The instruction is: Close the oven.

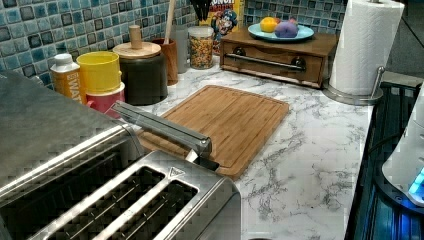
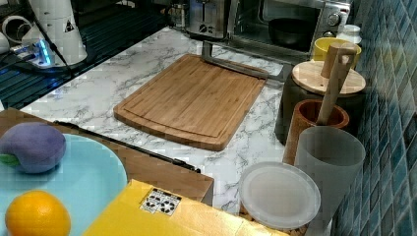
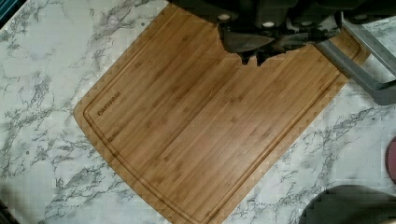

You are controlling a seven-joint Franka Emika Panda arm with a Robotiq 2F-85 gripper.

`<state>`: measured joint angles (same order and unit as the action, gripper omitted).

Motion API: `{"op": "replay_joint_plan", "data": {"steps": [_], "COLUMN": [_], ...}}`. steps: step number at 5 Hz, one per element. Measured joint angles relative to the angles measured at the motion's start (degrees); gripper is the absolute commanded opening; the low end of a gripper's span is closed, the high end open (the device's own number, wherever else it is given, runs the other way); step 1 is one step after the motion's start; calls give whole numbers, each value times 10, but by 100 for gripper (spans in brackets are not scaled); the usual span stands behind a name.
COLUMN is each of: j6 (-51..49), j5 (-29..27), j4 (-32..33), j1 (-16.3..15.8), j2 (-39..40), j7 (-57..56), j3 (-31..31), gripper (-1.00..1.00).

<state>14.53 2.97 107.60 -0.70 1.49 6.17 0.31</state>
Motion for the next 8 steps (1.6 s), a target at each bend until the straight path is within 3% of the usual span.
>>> {"op": "replay_joint_plan", "data": {"steps": [2,3,4,5,7,8], "j6": [0,127,253,263,336,402], "j5": [8,-6,-71,-240,-412,-498], "j4": [2,48,129,194,260,286], "j1": [4,4,5,0,-3,-7], "j2": [1,-16,-51,-83,-90,-89], "j7": [0,0,-89,-298,-684,-725], "j3": [8,6,4,-15,-58,-57], "gripper": [-100,-100,-100,-100,-100,-100]}}
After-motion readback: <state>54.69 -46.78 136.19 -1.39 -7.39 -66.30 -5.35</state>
